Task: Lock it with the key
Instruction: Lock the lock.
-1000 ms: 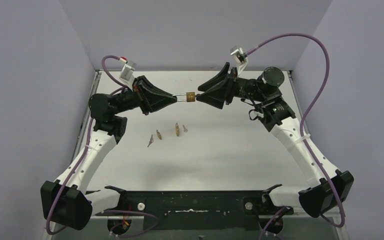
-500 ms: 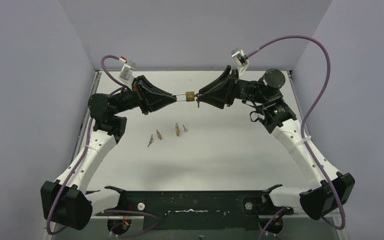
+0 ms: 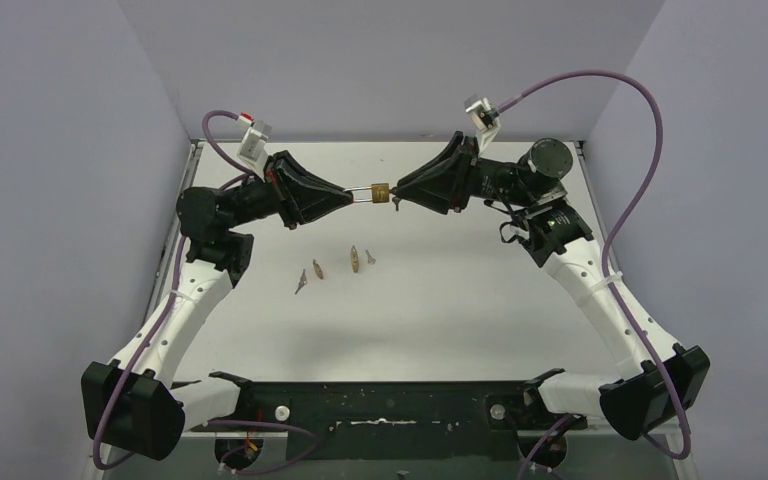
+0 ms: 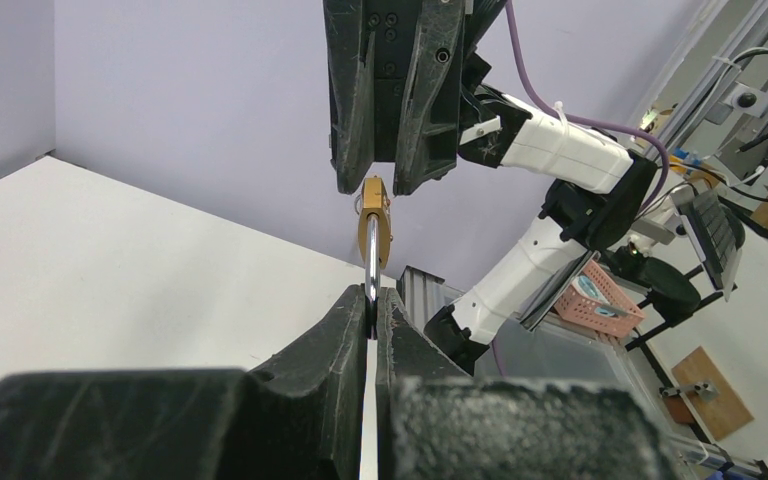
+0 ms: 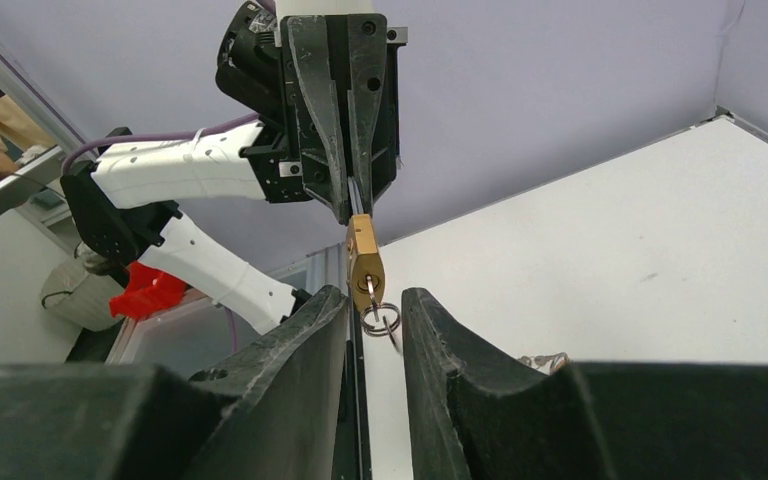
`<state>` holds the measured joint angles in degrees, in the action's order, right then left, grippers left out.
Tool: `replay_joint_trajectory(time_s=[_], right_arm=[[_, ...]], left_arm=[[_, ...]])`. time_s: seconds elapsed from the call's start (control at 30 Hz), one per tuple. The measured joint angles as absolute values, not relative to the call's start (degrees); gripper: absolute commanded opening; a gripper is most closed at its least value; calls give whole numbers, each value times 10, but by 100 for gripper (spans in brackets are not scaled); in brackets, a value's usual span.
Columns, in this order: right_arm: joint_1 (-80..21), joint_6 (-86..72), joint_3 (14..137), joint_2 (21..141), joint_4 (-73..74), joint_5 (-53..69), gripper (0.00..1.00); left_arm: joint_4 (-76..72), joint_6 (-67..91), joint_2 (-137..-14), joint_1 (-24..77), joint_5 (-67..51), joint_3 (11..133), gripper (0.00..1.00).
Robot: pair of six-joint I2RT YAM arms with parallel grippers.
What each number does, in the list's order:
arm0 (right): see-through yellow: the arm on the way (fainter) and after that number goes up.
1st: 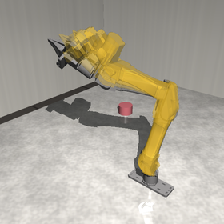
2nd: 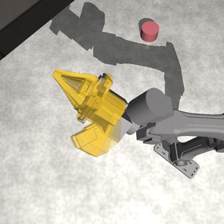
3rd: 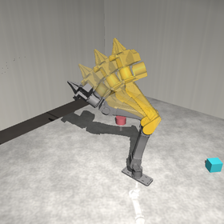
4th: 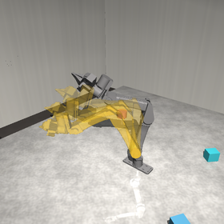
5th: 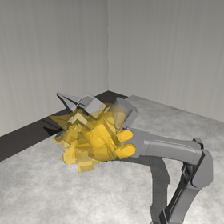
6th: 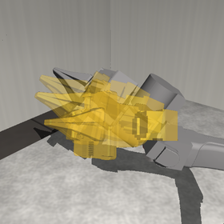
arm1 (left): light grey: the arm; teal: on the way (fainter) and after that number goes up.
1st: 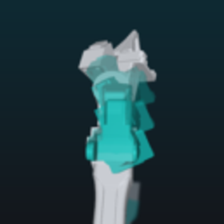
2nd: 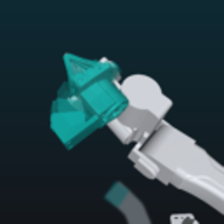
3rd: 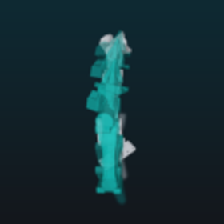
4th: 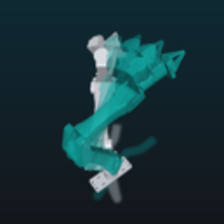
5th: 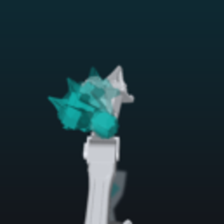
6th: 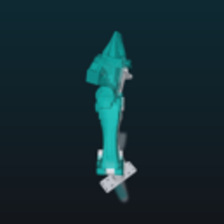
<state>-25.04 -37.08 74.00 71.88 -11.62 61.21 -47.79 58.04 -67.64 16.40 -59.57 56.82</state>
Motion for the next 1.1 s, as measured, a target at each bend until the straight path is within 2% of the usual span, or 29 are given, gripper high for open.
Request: replay_joint_trajectory(time_s=[0.33, 0.93, 1.1], right_arm=[[-251, -415, 735, 722, -174, 626, 22], [-251, -427, 723, 730, -184, 635, 22], [-252, -425, 722, 730, -184, 638, 17]], left_arm=[[-478, 580, -676, 164, -596, 568, 0], [-478, 584, -695, 164, -596, 573, 0], [-478, 584, -695, 164, -596, 574, 0]])
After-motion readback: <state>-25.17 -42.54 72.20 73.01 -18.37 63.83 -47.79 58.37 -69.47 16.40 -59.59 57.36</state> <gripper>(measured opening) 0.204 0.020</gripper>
